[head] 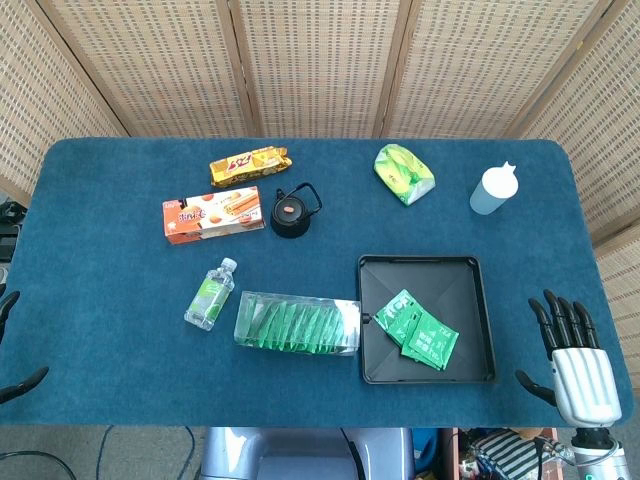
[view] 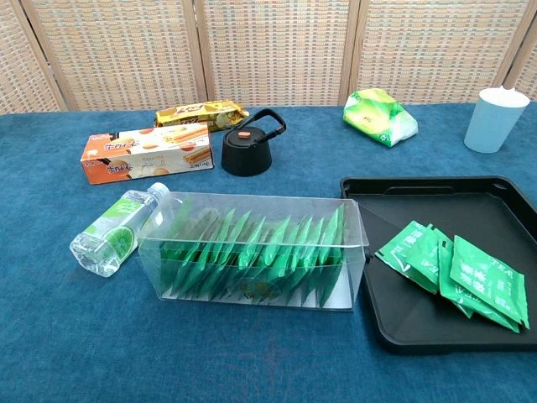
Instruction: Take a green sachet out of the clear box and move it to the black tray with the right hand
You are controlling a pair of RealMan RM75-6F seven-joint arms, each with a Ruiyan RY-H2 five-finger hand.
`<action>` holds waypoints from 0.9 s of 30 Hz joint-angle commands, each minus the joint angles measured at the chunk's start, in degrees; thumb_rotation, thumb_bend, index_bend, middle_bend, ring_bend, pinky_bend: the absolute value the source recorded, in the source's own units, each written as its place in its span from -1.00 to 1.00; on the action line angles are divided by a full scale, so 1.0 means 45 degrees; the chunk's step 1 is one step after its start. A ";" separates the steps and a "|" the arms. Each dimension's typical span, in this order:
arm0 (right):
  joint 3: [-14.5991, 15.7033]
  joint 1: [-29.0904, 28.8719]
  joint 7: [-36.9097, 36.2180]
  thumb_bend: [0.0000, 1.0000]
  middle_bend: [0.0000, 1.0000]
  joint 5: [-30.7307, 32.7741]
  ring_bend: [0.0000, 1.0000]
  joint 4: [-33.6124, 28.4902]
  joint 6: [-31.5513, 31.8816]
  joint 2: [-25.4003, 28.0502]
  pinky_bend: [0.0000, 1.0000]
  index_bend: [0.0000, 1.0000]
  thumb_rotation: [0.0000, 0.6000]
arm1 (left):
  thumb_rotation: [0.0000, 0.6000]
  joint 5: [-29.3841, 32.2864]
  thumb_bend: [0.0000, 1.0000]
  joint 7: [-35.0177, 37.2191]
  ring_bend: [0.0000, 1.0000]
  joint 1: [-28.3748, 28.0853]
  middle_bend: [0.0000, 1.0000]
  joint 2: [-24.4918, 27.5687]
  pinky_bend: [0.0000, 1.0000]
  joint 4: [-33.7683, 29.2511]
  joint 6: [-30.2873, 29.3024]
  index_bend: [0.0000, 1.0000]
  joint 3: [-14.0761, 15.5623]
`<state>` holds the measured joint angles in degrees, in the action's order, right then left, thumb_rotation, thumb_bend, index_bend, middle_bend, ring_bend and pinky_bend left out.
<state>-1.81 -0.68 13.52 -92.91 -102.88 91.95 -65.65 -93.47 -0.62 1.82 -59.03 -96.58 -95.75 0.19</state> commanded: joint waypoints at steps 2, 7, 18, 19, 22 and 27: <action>0.0021 -0.0061 -0.0090 -1.00 -1.00 -0.0062 -1.00 0.0072 -0.0132 -0.0001 -1.00 -1.00 1.00 | 1.00 -0.0059 -0.74 0.0024 -1.00 0.0004 -1.00 0.0012 -1.00 0.0005 -0.0041 -1.00 -0.0013; -0.0033 -0.0140 -0.0095 -1.00 -1.00 -0.0246 -1.00 -0.0046 -0.0138 0.0011 -1.00 -1.00 1.00 | 1.00 -0.0161 -0.74 0.0062 -1.00 0.0016 -1.00 -0.0069 -1.00 0.0102 -0.0184 -1.00 -0.0071; -0.0649 -0.3069 -0.3149 -1.00 -1.00 -0.0614 -1.00 -0.1671 -0.4035 0.1193 -1.00 -1.00 1.00 | 1.00 0.0376 -0.74 -0.0171 -1.00 -0.0347 -1.00 -0.0354 -1.00 0.0330 0.0453 -1.00 -0.0374; -0.0733 -0.3338 -0.3455 -1.00 -1.00 -0.0606 -1.00 -0.1790 -0.4356 0.1259 -1.00 -1.00 1.00 | 1.00 0.0442 -0.74 -0.0201 -1.00 -0.0372 -1.00 -0.0366 -1.00 0.0335 0.0509 -1.00 -0.0399; -0.1177 -0.4519 -0.4456 -1.00 -1.00 -0.0398 -1.00 -0.2030 -0.5726 0.1336 -1.00 -0.97 1.00 | 1.00 0.0697 -0.74 -0.0333 -1.00 -0.0452 -1.00 -0.0430 -1.00 0.0350 0.0678 -1.00 -0.0507; -0.1902 -0.6250 -0.4364 -1.00 -1.00 0.0307 -1.00 -0.1806 -0.7666 0.0701 -1.00 -0.92 1.00 | 1.00 0.1070 -0.74 -0.0482 -1.00 -0.0577 -1.00 -0.0517 -1.00 0.0387 0.0964 -1.00 -0.0640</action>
<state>-8.18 -25.06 -6.06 -93.52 -111.04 61.51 -61.09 -88.92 -2.64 -0.62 -61.25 -94.90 -91.65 -2.52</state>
